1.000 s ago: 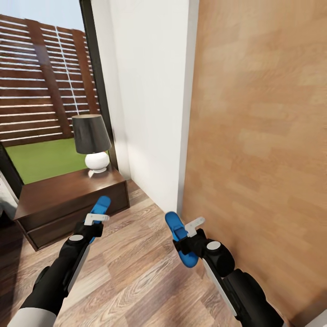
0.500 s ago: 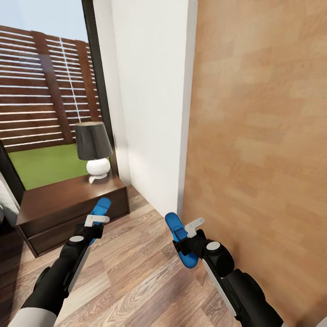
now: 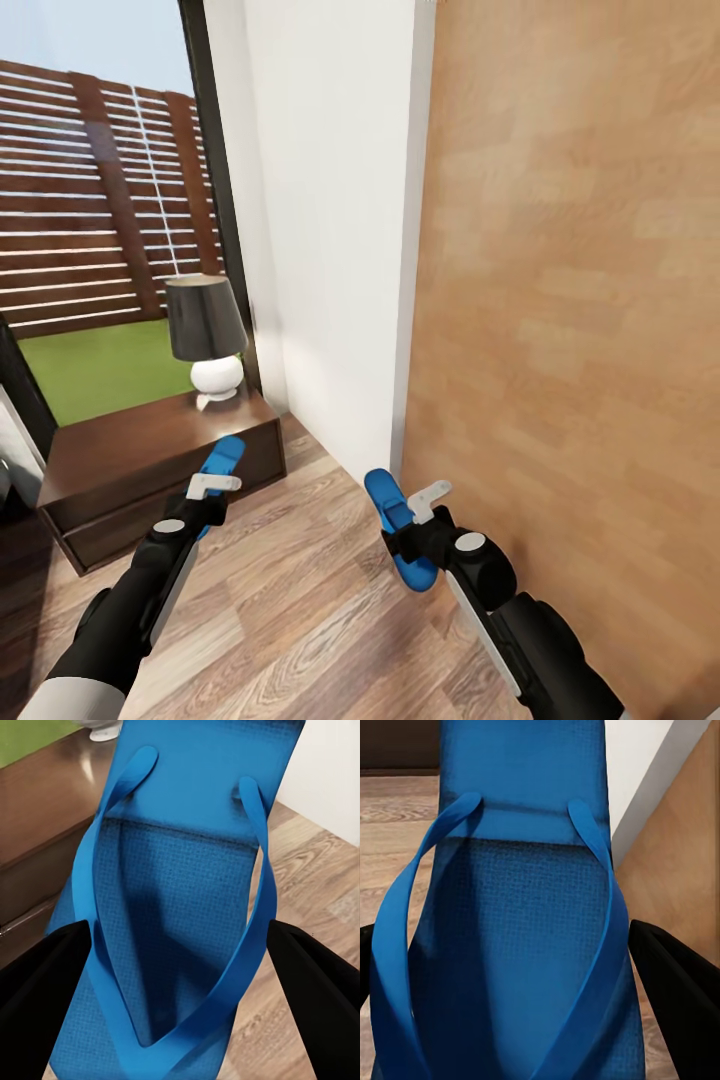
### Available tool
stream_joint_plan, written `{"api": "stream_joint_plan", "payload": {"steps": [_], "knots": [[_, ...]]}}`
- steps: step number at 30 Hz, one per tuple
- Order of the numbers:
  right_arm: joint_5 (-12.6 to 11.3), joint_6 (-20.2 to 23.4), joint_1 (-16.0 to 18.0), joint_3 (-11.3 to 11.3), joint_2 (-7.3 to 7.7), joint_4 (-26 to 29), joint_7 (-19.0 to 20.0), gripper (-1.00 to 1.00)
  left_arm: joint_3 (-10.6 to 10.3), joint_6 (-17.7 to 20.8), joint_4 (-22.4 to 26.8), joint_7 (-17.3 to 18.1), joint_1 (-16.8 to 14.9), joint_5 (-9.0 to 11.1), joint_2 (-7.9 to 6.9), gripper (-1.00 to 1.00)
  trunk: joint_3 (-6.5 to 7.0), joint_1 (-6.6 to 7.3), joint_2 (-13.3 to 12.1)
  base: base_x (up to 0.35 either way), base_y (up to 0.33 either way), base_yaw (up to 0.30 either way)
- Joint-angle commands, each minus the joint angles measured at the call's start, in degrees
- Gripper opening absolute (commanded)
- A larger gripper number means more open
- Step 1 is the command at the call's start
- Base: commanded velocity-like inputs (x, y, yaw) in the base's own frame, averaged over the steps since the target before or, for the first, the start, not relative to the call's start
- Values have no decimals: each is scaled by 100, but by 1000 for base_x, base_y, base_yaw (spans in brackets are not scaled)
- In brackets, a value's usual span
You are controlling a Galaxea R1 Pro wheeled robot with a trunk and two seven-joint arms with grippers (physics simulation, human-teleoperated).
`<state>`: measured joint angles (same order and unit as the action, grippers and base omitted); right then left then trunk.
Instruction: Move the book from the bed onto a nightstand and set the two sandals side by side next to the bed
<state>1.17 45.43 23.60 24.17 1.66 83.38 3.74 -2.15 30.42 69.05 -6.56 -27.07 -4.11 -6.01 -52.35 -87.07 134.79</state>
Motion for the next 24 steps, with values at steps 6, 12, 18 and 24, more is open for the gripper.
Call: {"api": "stream_joint_plan", "payload": {"steps": [6, 12, 18, 24], "knots": [[16, 27, 5, 2, 3, 3, 22, -100, -18, 56, 49, -13, -5, -31, -6, -100, 102, 133, -240, 0, 0, 0], [17, 27, 5, 0, 3, 3, 22, -100, -22, 60, 62, -12, -4, -29, -6, -100, 210, 265, -480, 0, 0, 0], [18, 27, 5, 1, 19, 2, 22, -100, -23, 62, 55, -12, -6, -29, -6, -100, 318, 397, -721, 0, 0, 0], [18, 27, 5, 12, 13, 2, 22, -100, -29, 63, 50, -12, -3, -29, -6, -100, 425, 529, -961, 0, 0, 0]]}}
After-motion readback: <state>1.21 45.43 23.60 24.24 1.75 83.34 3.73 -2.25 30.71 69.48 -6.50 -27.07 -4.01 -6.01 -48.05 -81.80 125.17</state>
